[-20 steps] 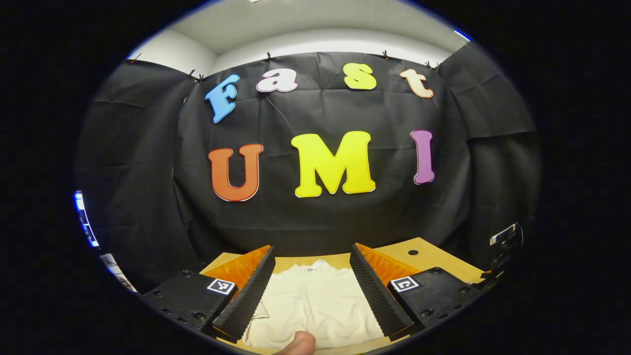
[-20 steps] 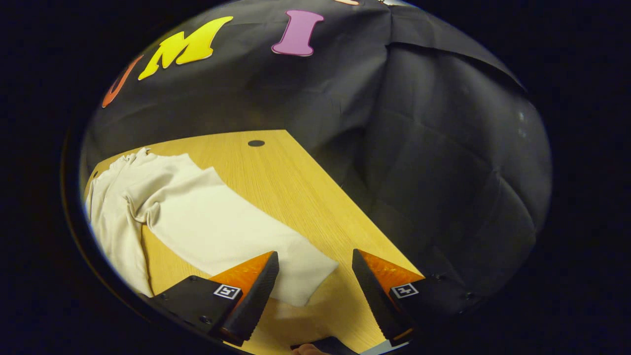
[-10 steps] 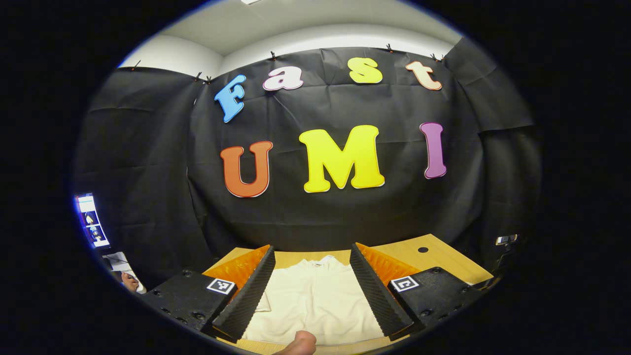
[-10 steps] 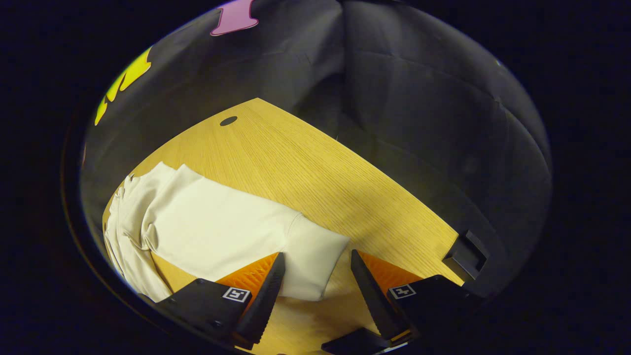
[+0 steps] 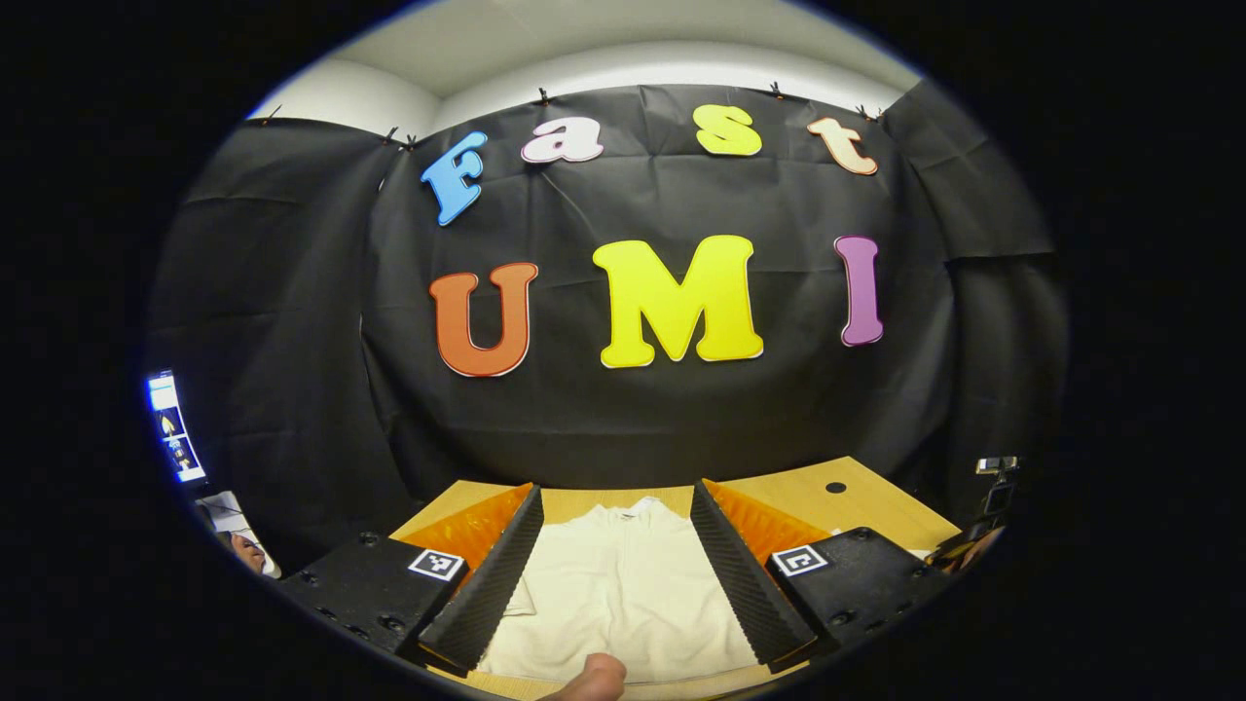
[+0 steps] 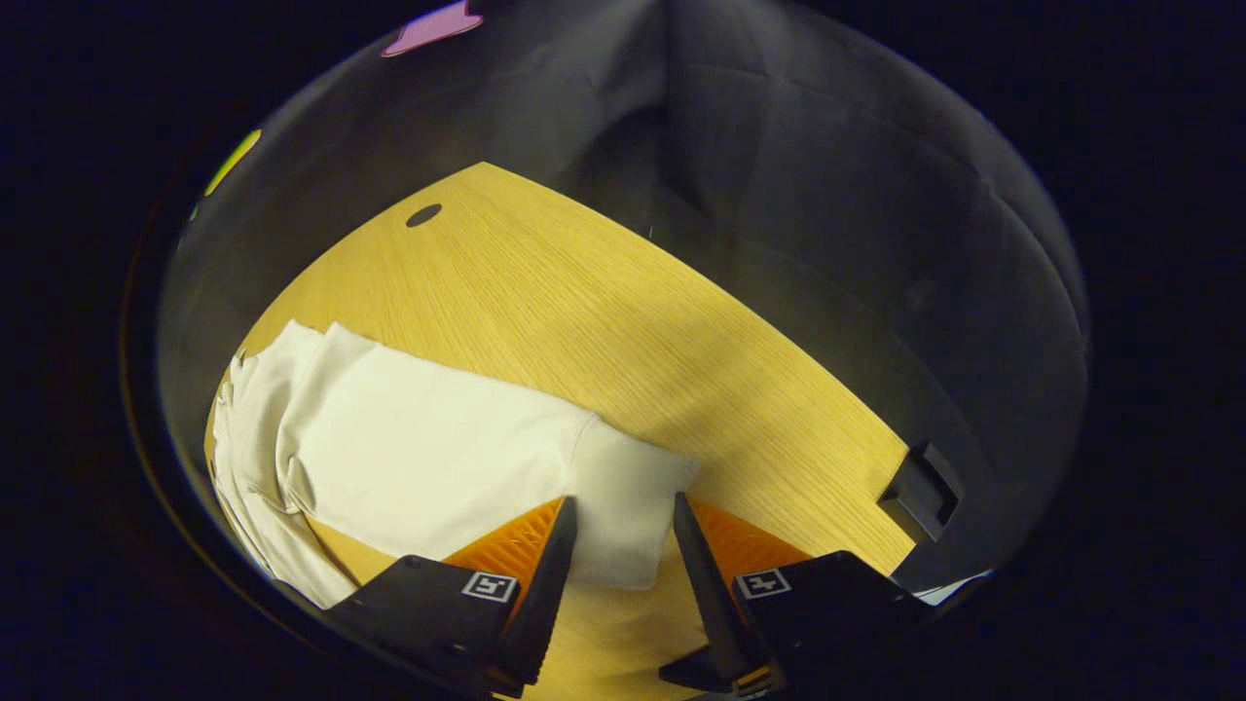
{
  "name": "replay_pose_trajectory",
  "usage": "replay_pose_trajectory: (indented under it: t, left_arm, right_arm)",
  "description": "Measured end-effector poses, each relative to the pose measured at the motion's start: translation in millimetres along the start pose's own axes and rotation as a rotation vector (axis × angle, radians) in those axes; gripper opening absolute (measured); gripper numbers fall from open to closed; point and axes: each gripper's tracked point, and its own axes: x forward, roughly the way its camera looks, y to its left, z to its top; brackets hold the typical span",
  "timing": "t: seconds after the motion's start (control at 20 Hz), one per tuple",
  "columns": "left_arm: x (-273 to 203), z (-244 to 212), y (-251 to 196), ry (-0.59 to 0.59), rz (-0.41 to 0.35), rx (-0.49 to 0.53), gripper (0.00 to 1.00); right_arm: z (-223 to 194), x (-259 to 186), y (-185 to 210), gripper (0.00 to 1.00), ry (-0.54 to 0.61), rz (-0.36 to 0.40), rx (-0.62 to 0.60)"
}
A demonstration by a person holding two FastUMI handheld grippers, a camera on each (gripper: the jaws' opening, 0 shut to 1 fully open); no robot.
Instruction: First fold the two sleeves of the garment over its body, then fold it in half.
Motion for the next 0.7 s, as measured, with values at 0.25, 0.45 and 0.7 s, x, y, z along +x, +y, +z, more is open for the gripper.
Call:
replay_pose_trajectory:
  t: [0.25,0.45,0.7]
  left_arm:
    - [0,-10,21,0.01,-0.002,-0.02,0.99]
    - [-1,-17,40,0.024,0.02,-0.033,0.98]
    - [-5,-22,57,0.031,0.036,-0.044,0.98]
  right_arm:
    - [2,2,-2,0.58,0.179,-0.032,0.069]
    - [3,3,0,0.62,0.188,-0.047,0.063]
    - [3,5,6,0.46,0.205,-0.027,0.037]
